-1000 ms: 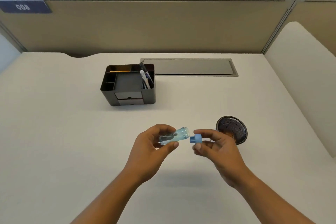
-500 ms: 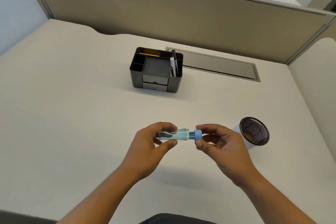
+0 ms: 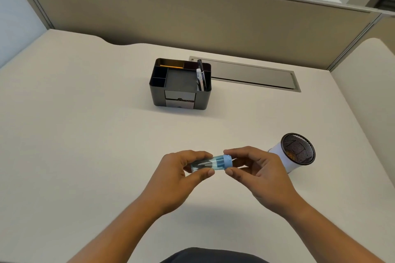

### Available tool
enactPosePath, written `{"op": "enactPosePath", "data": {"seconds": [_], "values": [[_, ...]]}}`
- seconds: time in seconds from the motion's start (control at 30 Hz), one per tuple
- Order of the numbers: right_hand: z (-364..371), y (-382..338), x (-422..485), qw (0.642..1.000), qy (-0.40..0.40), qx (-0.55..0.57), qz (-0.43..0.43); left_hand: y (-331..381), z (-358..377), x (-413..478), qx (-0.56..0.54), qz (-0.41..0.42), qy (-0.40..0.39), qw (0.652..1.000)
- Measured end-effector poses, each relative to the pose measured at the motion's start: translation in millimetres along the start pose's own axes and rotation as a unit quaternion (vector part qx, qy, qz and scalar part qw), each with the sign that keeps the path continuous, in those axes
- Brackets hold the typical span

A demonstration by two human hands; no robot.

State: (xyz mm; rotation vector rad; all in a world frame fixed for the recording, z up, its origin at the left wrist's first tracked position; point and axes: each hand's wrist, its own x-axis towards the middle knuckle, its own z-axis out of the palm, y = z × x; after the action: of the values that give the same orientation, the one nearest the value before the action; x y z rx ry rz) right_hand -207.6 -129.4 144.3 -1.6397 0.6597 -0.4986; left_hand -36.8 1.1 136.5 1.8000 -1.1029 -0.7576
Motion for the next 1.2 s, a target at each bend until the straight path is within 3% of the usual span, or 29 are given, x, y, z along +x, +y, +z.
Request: {"op": "enactPosePath", "data": {"seconds": [0.37, 0.73, 0.97, 1.03, 1.13, 1.2], "values": [[-3.9, -7.9, 10.1, 0.995, -0.016, -0.071, -0.065, 10.3, -4.4, 2.8, 0.046, 0.098, 0.052, 0.993], [-7.1, -13.9, 21.7, 0.987, -0.021, -0.105, -0.119, 13.3, -8.4, 11.8, 0.05, 0.103, 0.066, 0.991], [-8.9, 5.1, 31.1, 0.992, 0.086, 0.09, -0.015, 18.9, -10.6, 46.2, 0.041, 0.077, 0.077, 0.993], [-6.4, 25.0, 28.8, 0.994, 0.097, 0.031, 0.033, 16.2, -17.7, 60.7, 0.035, 0.071, 0.095, 0.992], [-3.8, 61.7, 21.4, 0.991, 0.047, -0.093, 0.086, 9.3, -33.2, 88.9, 0.071, 0.054, 0.111, 0.99], [-1.4, 81.4, 14.7, 0.984, 0.015, -0.119, 0.129, 4.0, -44.7, 109.2, 0.092, 0.047, 0.118, 0.988]]}}
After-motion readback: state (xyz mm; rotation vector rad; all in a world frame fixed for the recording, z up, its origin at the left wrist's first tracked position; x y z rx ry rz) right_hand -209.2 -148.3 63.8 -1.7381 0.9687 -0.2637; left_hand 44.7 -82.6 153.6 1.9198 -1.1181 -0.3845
